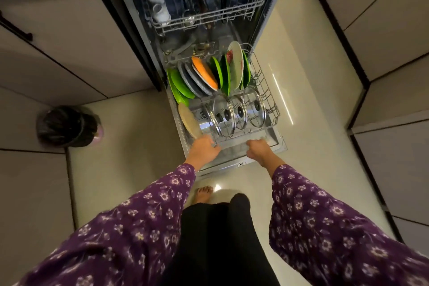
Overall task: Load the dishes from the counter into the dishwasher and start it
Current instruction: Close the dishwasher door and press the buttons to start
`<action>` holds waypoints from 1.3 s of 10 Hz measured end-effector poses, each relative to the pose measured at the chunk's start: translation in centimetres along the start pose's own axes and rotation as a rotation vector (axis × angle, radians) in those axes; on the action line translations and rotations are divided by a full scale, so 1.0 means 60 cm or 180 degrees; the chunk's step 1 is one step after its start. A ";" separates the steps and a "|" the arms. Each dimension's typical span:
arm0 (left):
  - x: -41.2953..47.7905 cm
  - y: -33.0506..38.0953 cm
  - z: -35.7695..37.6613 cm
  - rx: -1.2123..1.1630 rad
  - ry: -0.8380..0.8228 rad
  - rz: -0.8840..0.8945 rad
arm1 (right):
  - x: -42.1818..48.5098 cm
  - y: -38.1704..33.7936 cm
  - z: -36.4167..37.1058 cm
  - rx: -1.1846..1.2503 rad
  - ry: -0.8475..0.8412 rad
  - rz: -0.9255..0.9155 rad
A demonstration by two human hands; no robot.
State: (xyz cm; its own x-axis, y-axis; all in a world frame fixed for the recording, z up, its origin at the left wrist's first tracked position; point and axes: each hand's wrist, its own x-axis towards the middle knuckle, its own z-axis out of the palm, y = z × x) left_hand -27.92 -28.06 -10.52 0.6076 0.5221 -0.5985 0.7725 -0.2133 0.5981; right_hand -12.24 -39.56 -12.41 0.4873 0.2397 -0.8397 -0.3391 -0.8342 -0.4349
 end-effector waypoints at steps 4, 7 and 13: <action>0.245 -0.125 0.264 -0.2429 0.0076 -0.1934 | 0.327 0.101 0.031 0.1567 -0.0230 0.0660; 0.368 -0.190 0.313 -0.4646 0.0628 -0.2276 | 0.483 0.159 0.064 0.1970 -0.0043 0.0337; 0.547 -0.195 0.164 -0.4214 0.0756 -0.1667 | 0.612 -0.057 0.138 0.0811 0.0548 -0.0602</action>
State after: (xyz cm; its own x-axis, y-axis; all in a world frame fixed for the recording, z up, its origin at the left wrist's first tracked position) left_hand -15.20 -16.57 -42.39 0.1672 0.4496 -0.8775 0.0774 0.8813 0.4662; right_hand 0.15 -23.78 -44.42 0.6817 0.2728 -0.6789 -0.4091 -0.6272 -0.6627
